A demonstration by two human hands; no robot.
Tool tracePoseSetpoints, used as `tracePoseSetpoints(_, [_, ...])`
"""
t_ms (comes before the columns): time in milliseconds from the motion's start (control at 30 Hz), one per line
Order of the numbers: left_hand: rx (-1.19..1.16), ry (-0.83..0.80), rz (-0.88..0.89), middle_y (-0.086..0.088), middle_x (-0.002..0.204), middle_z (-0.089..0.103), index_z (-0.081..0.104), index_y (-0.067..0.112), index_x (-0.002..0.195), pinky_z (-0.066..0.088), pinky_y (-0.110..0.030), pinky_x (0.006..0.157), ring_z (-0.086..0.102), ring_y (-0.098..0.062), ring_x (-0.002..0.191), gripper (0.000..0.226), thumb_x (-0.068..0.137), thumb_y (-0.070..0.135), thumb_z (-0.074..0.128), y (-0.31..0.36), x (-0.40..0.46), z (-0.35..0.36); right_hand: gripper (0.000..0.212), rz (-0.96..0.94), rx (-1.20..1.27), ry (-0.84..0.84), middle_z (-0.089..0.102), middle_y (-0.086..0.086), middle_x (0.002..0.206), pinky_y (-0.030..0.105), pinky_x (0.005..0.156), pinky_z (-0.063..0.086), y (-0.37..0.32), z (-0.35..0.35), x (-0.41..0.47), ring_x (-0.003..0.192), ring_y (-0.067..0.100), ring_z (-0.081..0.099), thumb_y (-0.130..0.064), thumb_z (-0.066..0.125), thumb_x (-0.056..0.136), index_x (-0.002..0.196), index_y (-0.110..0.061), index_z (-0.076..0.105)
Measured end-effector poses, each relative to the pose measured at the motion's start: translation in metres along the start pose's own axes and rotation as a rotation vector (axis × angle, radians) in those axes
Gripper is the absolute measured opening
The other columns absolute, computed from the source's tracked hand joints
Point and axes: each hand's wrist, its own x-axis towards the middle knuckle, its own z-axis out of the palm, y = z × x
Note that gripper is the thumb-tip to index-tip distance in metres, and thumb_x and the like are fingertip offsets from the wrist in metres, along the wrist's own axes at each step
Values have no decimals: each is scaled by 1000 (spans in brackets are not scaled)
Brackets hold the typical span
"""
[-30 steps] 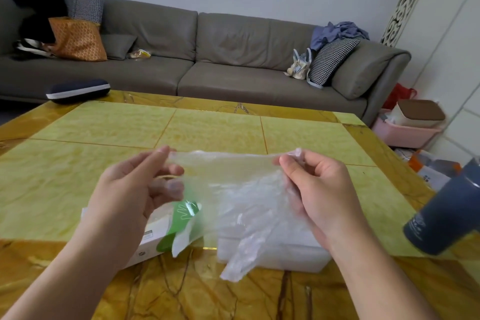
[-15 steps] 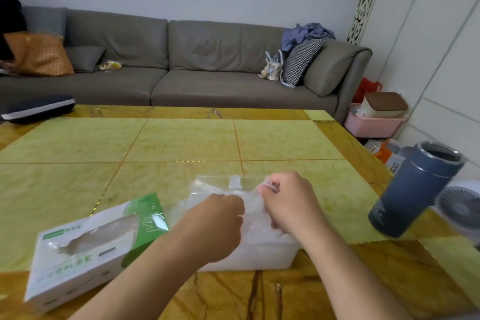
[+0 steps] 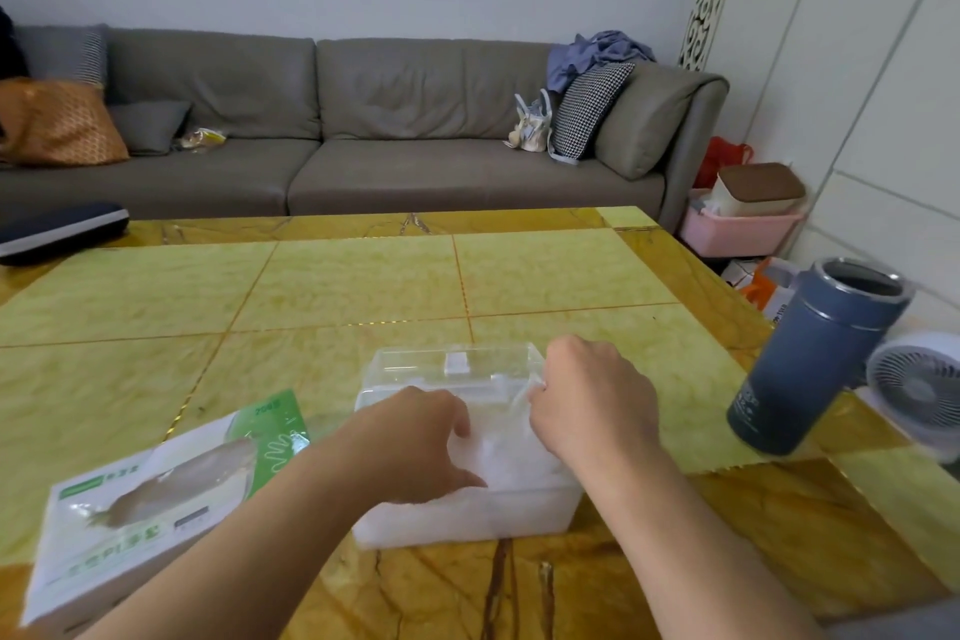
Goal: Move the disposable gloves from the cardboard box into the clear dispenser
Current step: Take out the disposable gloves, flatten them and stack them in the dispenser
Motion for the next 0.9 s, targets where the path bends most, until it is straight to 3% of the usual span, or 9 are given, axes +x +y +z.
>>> tracePoseSetpoints(133, [38, -18, 11, 12, 96, 64, 56, 38, 104, 56, -31, 69, 66, -10, 79, 30, 83, 41, 77, 1, 7, 0, 36, -242, 63, 17, 56, -3, 109, 30, 84, 54, -20, -14, -13, 99, 18, 55, -1, 68, 87, 116, -18, 54])
tracePoseSetpoints(233, [149, 14, 50, 12, 82, 55, 45, 36, 86, 44, -30, 63, 61, -16, 79, 20, 85, 34, 65, 5, 6, 2, 17, -330, 158, -203, 55, -4, 93, 30, 61, 44, -35, -13, -23, 81, 18, 54, 0, 54, 85, 89, -17, 53])
tracePoseSetpoints(367, [110, 11, 40, 12, 105, 63, 56, 37, 115, 44, -29, 71, 61, -15, 96, 36, 85, 46, 71, 1, 6, 2, 21, -287, 0, -379, 52, 2, 82, 30, 51, 38, -23, -1, -16, 64, 19, 54, -17, 55, 97, 76, -14, 55])
tracePoseSetpoints(467, [71, -14, 17, 16, 104, 59, 52, 36, 132, 46, -28, 75, 60, -12, 100, 58, 82, 56, 75, -2, 1, -2, 5, -245, -75, -395, 59, 2, 90, 30, 57, 50, -17, 4, -12, 70, 20, 61, -16, 68, 93, 95, -12, 66])
tracePoseSetpoints(500, [81, -22, 3, 16, 106, 60, 50, 36, 135, 49, -28, 78, 61, -12, 102, 63, 81, 57, 76, -1, -3, -5, 13, -227, -90, -401, 62, 3, 94, 29, 57, 53, -16, 6, -11, 70, 20, 61, -13, 72, 89, 102, -12, 68])
tracePoseSetpoints(600, [185, -8, -102, 10, 106, 64, 51, 31, 133, 55, -31, 77, 66, -15, 94, 61, 83, 53, 77, 5, -14, -16, 10, -188, -156, -482, 62, 4, 84, 25, 42, 38, -20, 5, -9, 57, 18, 55, -9, 77, 82, 92, -9, 72])
tracePoseSetpoints(733, [244, -69, -180, 6, 88, 62, 50, 19, 127, 46, -30, 68, 63, -19, 86, 51, 90, 44, 75, 19, -15, -14, 24, -133, -228, -630, 57, 4, 77, 27, 47, 40, -28, 9, 1, 56, 19, 53, -17, 81, 83, 70, -14, 60])
tracePoseSetpoints(833, [227, -182, -201, -1, 105, 70, 25, 7, 157, 47, -30, 72, 67, -23, 100, 86, 94, 40, 72, 22, -6, -12, 8, -162, -264, -750, 56, 11, 104, 33, 65, 50, -32, 10, 5, 75, 23, 60, -13, 72, 89, 93, -11, 65])
tracePoseSetpoints(900, [229, -223, -199, -1, 95, 66, 32, 6, 155, 47, -29, 74, 63, -23, 93, 77, 96, 36, 71, 22, -1, -10, 33, -155, -272, -829, 54, 17, 125, 38, 80, 56, -33, 10, 6, 92, 29, 63, -10, 66, 91, 124, -8, 62])
